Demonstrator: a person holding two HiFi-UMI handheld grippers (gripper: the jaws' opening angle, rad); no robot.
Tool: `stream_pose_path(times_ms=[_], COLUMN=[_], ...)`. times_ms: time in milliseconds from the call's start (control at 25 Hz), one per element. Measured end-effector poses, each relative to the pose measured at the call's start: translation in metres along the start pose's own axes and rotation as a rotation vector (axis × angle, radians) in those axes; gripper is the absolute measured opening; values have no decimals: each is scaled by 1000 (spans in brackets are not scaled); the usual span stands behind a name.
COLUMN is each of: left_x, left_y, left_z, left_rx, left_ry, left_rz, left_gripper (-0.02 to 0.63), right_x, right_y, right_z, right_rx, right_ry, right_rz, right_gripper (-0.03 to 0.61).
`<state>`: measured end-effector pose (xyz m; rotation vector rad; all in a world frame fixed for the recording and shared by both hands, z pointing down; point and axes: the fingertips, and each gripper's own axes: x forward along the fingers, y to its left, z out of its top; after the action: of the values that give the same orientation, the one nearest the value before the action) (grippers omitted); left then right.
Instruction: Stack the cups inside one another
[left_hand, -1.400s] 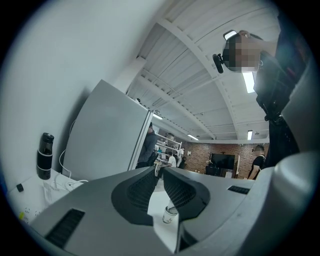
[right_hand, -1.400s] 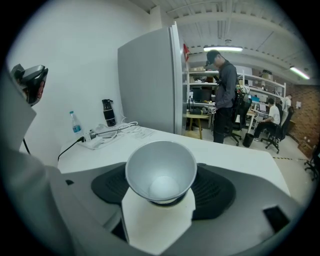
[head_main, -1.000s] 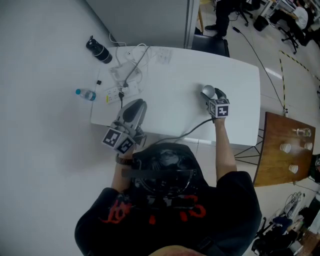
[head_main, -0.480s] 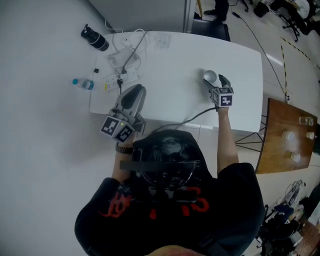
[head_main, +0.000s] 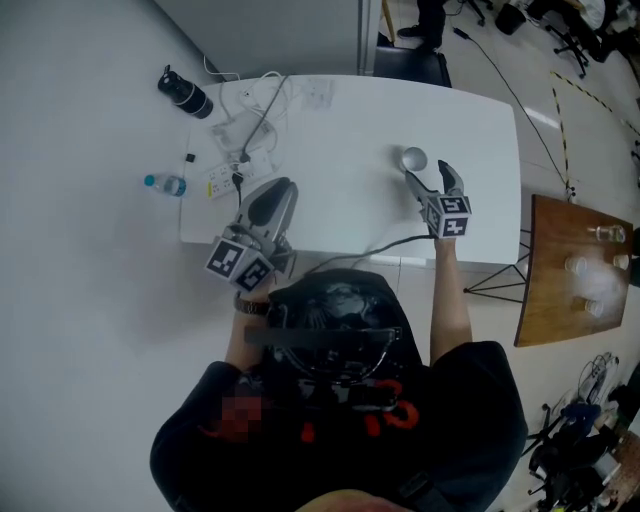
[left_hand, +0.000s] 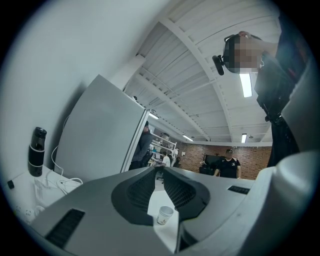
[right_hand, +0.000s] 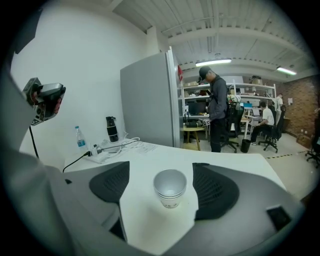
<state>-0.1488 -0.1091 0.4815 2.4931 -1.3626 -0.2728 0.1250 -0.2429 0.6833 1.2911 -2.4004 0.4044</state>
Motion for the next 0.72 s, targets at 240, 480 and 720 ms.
stream_pose_path(times_ms=[240,480,720], left_x=[5,8,10], left_y=[-6,-11,-17], left_z=[-1,-4,-8], left_rx=[-7,-22,-25], left_ry=[5,10,19], left_rz=[-32,-56,-86], left_gripper=[58,58,58], right_x=[-16,-28,-40], right_y=[1,7,21], right_z=[11,20,44], right_rx=[6,-4,9], right_ry=[-30,-47,-111], right_rz=[-11,-12,-14], right_gripper=[405,405,371])
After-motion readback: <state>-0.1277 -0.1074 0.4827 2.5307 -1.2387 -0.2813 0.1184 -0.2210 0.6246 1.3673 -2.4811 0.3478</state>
